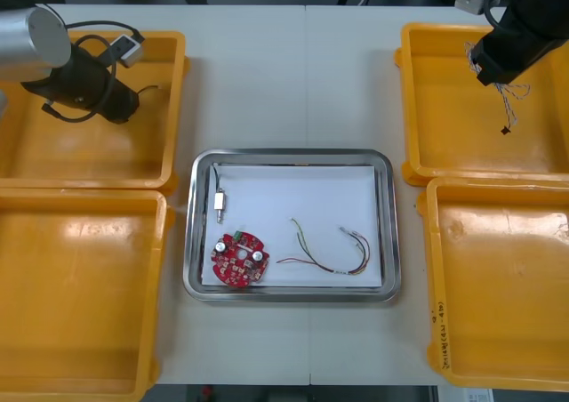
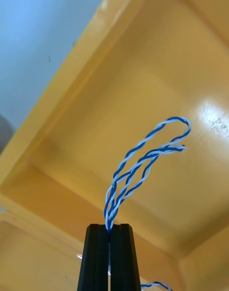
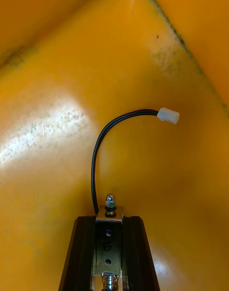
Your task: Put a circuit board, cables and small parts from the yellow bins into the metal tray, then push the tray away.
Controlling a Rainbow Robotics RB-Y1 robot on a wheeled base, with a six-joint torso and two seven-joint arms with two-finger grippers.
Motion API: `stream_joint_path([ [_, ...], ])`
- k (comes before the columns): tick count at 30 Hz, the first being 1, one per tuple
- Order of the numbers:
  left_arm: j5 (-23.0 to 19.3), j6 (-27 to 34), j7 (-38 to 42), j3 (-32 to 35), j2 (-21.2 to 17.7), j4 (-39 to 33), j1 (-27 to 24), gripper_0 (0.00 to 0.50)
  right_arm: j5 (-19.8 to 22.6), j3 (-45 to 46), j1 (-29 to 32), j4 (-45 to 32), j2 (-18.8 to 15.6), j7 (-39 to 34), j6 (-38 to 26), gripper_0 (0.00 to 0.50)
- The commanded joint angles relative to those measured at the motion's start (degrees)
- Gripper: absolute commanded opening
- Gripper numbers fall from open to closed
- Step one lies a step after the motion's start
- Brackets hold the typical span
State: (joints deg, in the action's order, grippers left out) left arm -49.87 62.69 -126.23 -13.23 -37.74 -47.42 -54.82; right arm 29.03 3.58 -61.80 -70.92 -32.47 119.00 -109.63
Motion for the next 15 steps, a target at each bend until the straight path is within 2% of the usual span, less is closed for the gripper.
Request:
stream_joint_path([
  [1,-1.37,3.23,-2.62,-0.48,-5.24,-2.68,-2.40,0.000,1.29,-0.68,-0.17,-8.53,2.86,-0.79,-0.37,0.000],
  [7,-1.81,8.86,-1.57,1.01,-8.93,-5.84,-2.14,0.000,6.04,-7.97,-0.17,-14.60,4.79,-0.96,-0.37,0.000],
  [15,-0.40,15.01,0.54,6.11,-12.09,-12.96,1.20,0.000,12.72,-14.39,-0.17,-16.44,6.02,-0.17,-0.37,0.000],
])
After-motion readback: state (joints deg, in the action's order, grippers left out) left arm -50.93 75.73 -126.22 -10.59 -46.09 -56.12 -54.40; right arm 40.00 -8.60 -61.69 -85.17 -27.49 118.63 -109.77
